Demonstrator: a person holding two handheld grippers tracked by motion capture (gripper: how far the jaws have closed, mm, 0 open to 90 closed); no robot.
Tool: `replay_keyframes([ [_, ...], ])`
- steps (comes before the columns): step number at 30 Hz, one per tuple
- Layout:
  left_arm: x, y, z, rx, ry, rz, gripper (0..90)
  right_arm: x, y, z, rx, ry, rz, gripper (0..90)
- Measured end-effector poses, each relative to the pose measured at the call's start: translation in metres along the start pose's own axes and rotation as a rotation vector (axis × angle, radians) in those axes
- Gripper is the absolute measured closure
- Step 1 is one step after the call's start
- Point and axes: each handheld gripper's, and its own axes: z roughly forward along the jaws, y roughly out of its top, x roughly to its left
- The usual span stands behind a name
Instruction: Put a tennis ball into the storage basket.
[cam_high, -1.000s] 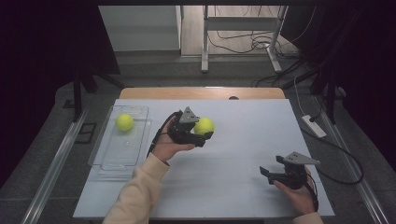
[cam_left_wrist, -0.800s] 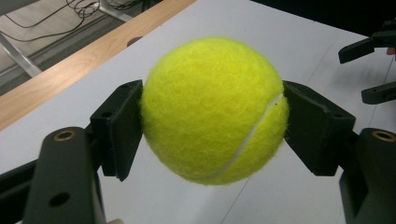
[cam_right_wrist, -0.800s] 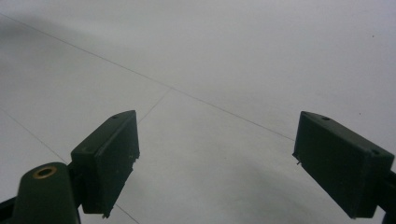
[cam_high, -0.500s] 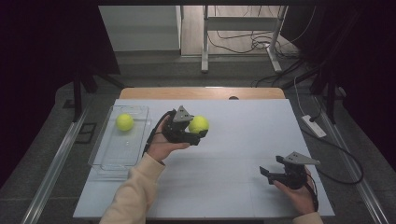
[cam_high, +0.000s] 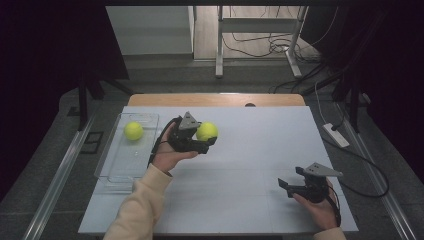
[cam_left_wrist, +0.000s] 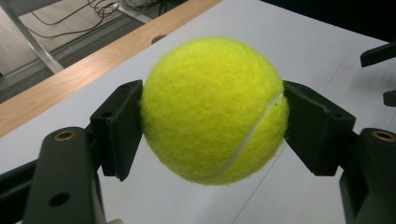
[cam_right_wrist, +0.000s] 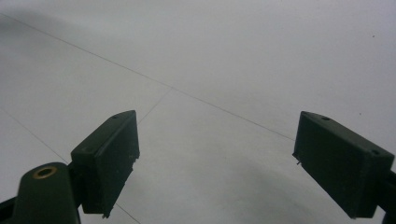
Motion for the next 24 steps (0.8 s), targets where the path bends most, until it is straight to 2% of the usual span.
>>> replay_keyframes([
  [24,0.024,-0.016,-0.021,-0.005,0.083,-0.053,27.1,0.001,0.000,0.001,0.004,-0.002,-0.001,14.3],
])
